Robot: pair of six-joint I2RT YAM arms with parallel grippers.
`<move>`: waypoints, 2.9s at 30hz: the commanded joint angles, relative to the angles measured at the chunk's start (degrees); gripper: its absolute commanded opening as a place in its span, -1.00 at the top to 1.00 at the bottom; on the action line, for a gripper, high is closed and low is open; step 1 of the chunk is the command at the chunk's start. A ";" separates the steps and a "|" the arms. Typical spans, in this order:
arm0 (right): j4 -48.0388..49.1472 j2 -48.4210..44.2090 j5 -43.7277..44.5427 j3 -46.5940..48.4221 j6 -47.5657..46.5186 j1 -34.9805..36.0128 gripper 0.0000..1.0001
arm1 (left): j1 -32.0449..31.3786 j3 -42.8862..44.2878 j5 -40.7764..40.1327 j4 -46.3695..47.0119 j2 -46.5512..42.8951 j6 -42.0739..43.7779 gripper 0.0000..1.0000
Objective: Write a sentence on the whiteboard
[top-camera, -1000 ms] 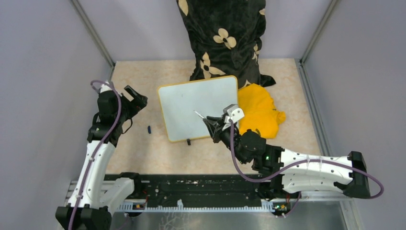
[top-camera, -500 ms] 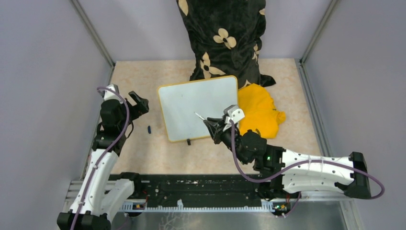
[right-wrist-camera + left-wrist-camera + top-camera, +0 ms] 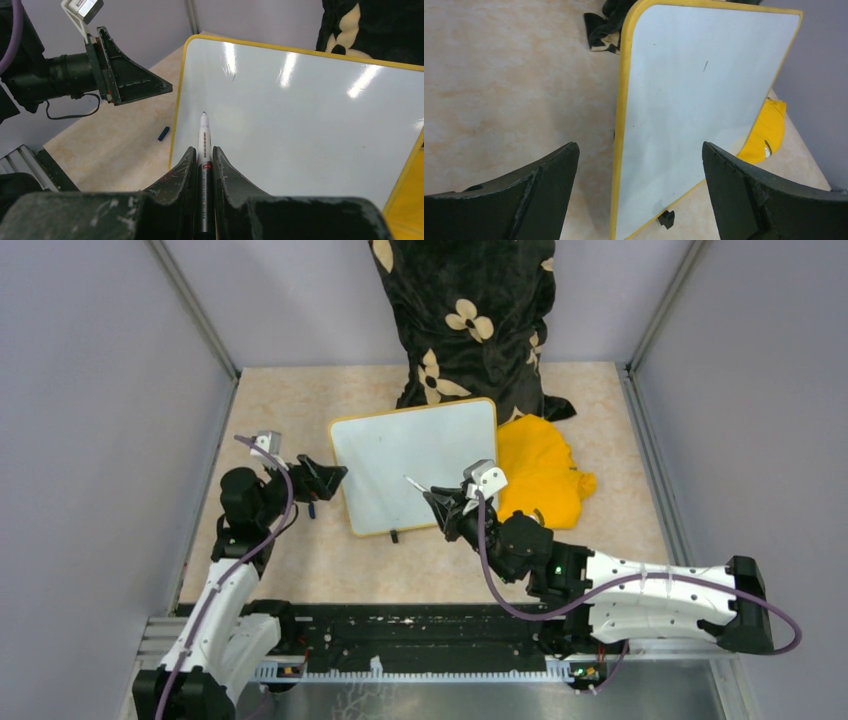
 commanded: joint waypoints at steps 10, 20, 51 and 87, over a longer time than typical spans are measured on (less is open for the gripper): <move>1.64 -2.04 -0.87 0.80 0.70 -0.41 1.00 | 9.03 -2.98 22.35 21.61 14.53 -11.14 -0.74; 3.87 -0.50 -2.31 0.91 -0.09 -0.38 1.00 | 9.45 -4.45 32.55 39.56 23.68 -16.05 -0.67; 5.20 1.29 -2.41 1.59 -1.01 -0.42 1.00 | 9.95 -3.81 44.97 80.50 48.49 -23.69 -0.23; 5.01 8.01 -3.10 5.86 0.74 -0.37 1.00 | 8.91 -3.39 45.73 91.67 56.62 -29.77 0.79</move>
